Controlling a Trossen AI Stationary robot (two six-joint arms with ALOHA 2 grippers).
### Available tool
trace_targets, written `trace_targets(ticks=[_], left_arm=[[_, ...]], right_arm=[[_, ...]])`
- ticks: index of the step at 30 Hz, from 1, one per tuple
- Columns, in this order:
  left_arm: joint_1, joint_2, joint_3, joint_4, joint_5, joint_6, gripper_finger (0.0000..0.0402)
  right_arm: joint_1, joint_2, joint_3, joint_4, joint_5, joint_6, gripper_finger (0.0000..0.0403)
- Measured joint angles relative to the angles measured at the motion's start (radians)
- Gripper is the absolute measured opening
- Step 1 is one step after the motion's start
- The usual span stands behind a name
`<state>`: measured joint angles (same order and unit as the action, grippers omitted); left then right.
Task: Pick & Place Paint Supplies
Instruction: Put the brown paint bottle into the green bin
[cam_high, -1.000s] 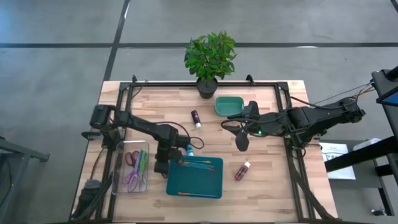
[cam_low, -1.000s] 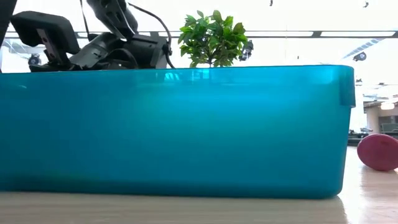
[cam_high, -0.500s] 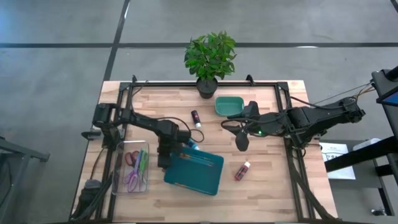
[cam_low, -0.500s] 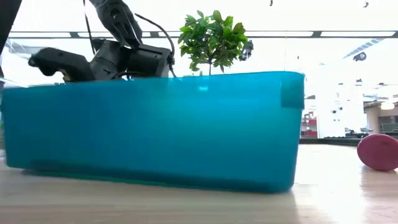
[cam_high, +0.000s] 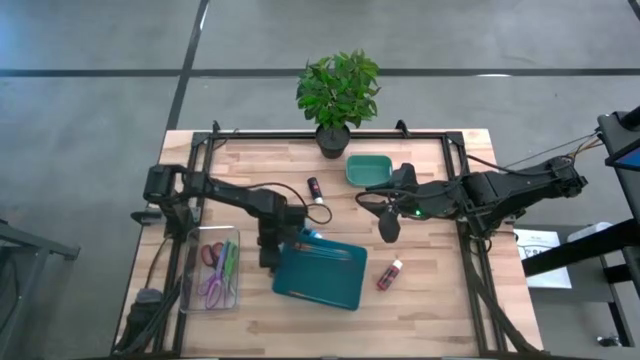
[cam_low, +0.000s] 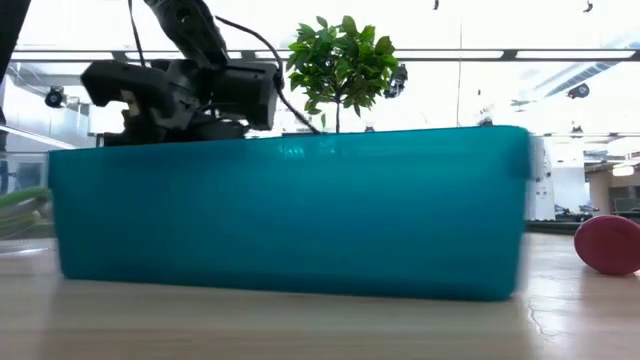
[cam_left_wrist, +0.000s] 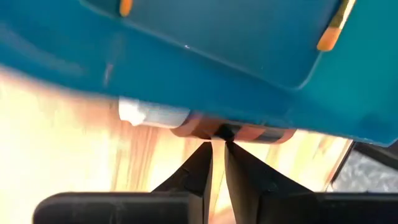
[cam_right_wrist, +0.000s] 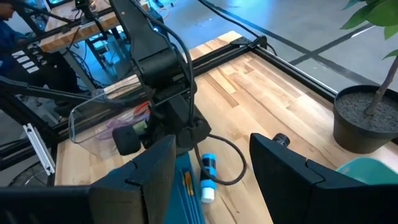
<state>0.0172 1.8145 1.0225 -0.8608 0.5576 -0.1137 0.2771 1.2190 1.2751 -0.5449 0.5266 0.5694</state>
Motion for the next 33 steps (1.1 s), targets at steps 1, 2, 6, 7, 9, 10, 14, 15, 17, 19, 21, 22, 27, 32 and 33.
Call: trace_targets(ticks=[1,2,6,7,9,10,14,15,17,19,21,22,27,32,33], left_arm=[[-0.003,0.000,0.000,0.022,0.002,-0.015,0.0051],[-0.007,0.000,0.000,0.038,0.004,-0.029,0.0051],[-0.028,-0.001,0.000,0.067,0.020,-0.050,0.0051],[-0.036,-0.001,0.000,0.064,0.019,-0.052,0.0051],[-0.050,-0.004,0.000,0.058,0.020,-0.052,0.0050],[-0.057,-0.008,0.000,0.056,0.020,-0.053,0.0049],[-0.072,-0.041,0.000,0.084,0.021,-0.081,0.0029],[-0.073,-0.051,0.000,0.100,0.020,-0.094,0.0021],[-0.074,-0.072,0.000,0.138,0.018,-0.121,0.0008],[-0.075,-0.081,0.000,0.176,0.004,-0.141,0.0006],[-0.076,-0.080,0.000,0.195,-0.021,-0.161,0.0008],[-0.075,-0.073,0.000,0.205,-0.024,-0.168,0.0009],[-0.075,-0.039,0.000,0.230,-0.026,-0.175,0.0009],[-0.074,-0.043,-0.021,0.251,-0.044,-0.175,0.0009],[-0.072,-0.045,-0.027,0.251,-0.046,-0.175,0.0009]], right_arm=[[0.000,0.000,0.000,0.000,0.000,0.000,0.0204],[0.000,0.000,0.000,0.000,0.000,0.000,0.0204],[0.002,0.000,0.000,0.000,0.000,0.000,0.0204],[0.002,0.000,0.000,0.000,-0.001,0.003,0.0204],[0.002,0.000,0.000,0.000,-0.003,0.005,0.0204],[0.002,0.000,0.000,0.000,-0.003,0.005,0.0204],[0.002,0.000,0.000,0.000,-0.003,0.007,0.0204],[0.002,0.000,0.000,-0.001,-0.003,0.007,0.0204],[0.002,0.000,0.000,-0.001,-0.003,0.007,0.0204],[0.002,0.000,0.000,-0.002,-0.003,0.007,0.0204],[0.002,0.000,0.000,-0.002,-0.003,0.007,0.0204],[0.002,0.000,0.000,-0.002,-0.003,0.007,0.0204],[0.002,0.000,0.000,-0.002,-0.003,0.013,0.0204],[0.002,0.000,0.000,-0.002,-0.003,0.027,0.0204],[0.002,0.000,0.000,-0.002,-0.003,0.027,0.0204]])
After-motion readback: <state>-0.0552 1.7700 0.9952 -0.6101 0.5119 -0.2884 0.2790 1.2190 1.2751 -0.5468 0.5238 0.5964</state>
